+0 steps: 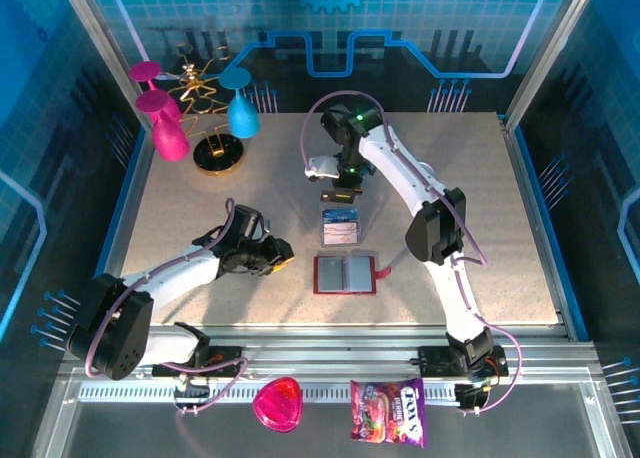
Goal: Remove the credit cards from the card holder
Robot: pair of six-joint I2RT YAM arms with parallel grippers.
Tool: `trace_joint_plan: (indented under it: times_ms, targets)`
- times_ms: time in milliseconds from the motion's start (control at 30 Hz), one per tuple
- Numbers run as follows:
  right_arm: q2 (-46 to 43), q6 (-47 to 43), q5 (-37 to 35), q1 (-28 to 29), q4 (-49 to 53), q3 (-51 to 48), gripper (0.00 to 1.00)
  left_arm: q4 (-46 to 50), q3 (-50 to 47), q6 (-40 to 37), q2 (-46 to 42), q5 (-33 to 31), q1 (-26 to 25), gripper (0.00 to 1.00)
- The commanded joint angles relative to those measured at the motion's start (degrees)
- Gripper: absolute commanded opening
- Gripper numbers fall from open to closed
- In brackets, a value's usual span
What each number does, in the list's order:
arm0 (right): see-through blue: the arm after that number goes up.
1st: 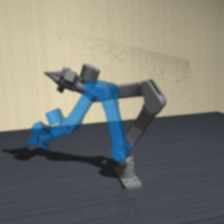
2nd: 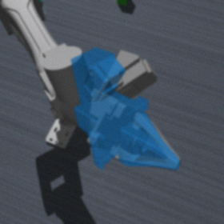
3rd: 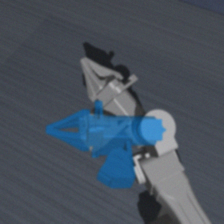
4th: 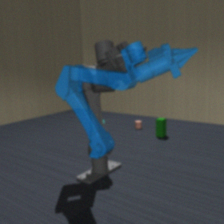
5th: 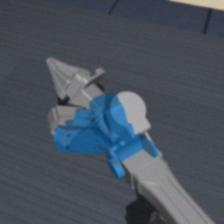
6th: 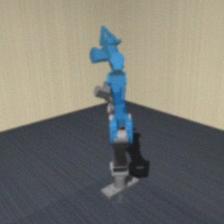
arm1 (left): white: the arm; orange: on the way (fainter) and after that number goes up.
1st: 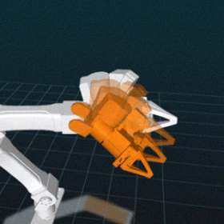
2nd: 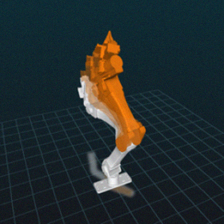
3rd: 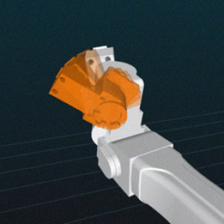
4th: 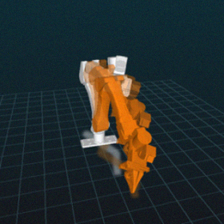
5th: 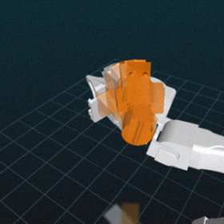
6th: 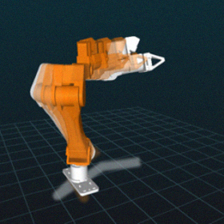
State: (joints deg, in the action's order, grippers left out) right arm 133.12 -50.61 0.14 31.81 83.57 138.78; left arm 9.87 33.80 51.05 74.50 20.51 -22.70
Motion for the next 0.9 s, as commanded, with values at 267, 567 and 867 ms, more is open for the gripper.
trace_joint_plan:
  times_ms: [267, 567, 867]
  targets:
    - [4.9, -2.9, -0.1, -1.1, 0.7, 2.1, 0.00, 1.9, -0.9, 1.2, -2.0, -1.6, 1.3, 0.30]
    - [5.6, -4.1, 2.0, -1.6, 1.7, -0.3, 0.00, 2.4, -1.1, 1.5, -2.4, -1.7, 1.3, 0.30]
    - [6.3, -4.3, 3.9, -1.7, 2.3, -1.7, 0.00, 2.4, -1.2, 1.8, -2.4, -1.7, 1.3, 0.30]
